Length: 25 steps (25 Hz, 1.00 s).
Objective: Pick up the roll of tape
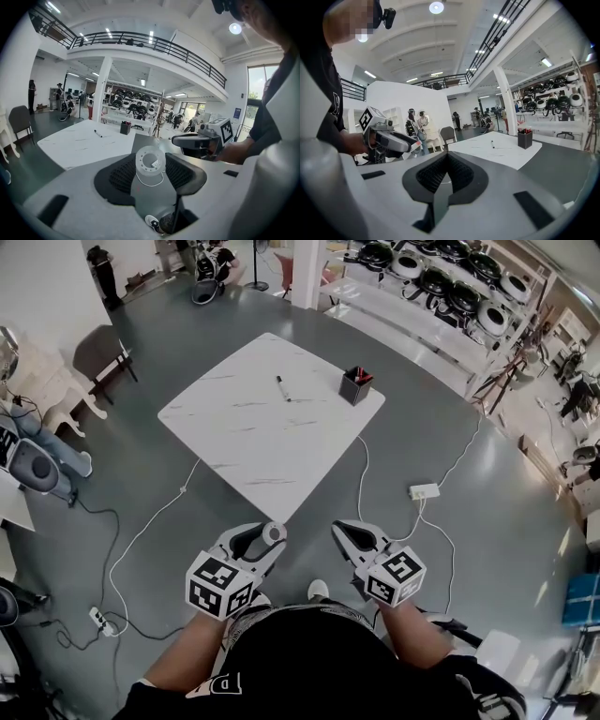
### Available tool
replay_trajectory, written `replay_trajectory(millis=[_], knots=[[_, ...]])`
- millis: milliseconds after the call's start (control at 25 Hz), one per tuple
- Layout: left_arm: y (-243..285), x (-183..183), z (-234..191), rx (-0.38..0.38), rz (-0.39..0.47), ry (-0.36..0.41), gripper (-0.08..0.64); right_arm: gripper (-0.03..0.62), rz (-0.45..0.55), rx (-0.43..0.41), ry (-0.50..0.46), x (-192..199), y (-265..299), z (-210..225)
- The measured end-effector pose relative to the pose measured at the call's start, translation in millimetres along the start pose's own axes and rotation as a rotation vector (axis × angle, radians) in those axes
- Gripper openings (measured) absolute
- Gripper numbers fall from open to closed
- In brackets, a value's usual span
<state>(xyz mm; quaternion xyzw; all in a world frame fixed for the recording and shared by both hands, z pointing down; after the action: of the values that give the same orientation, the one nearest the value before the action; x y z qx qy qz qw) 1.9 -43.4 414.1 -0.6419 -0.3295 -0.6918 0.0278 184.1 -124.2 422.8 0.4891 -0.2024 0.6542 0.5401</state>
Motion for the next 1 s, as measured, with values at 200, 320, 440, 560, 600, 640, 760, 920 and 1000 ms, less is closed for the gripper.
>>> replay_trajectory(millis=[200,320,440,560,600,640,760,920,1000], knots=[[1.8,2.5,3.0,0.004,0.000,0.004,0.210,0.005,-0.002,0.000,-0.005,3.1,-1.7,0.0],[2.8,3.5,0.7,0.005,0.000,0.006,0.210,0.004,-0.003,0.002,-0.005,4.0,-0.1,0.5],[2.2,2.1,-3.4,0.007,-0.001,0.003,0.210,0.005,-0.004,0.002,-0.002,2.0,2.9,-0.7],[0.7,2.2,-3.0,0.008,-0.003,0.003,0.210,0.004,-0.002,0.003,0.003,2.4,2.7,-2.7],[0.1,2.3,-2.9,0.007,-0.004,0.003,0.210,0.003,-0.001,0.002,0.005,2.7,2.6,-3.3],[-0.3,2.5,-2.9,0.007,-0.004,0.004,0.210,0.003,0.000,0.001,0.007,3.0,2.7,-3.9],[-1.0,3.6,-3.0,0.003,-0.004,0.007,0.210,0.004,0.002,-0.002,0.006,4.2,3.6,-4.9],[-1.7,3.6,-4.3,0.000,-0.009,0.012,0.210,0.003,0.002,-0.008,0.009,2.8,6.3,-6.4],[-1.3,3.9,-5.5,-0.001,-0.011,0.018,0.210,0.003,0.001,-0.009,0.008,2.4,8.0,-6.1]])
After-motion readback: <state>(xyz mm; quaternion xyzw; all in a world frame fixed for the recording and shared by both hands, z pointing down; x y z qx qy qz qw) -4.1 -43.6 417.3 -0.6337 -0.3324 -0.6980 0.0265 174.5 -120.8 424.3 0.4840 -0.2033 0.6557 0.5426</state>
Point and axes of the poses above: the fingertips, and each gripper's own axes: y forward along the fingers, z to its right, x out of its underside, the point moved 6 cm from there along -y, backward along the fingers, and after that the axes turned 14 degrees about y, right-handed, at the moved point
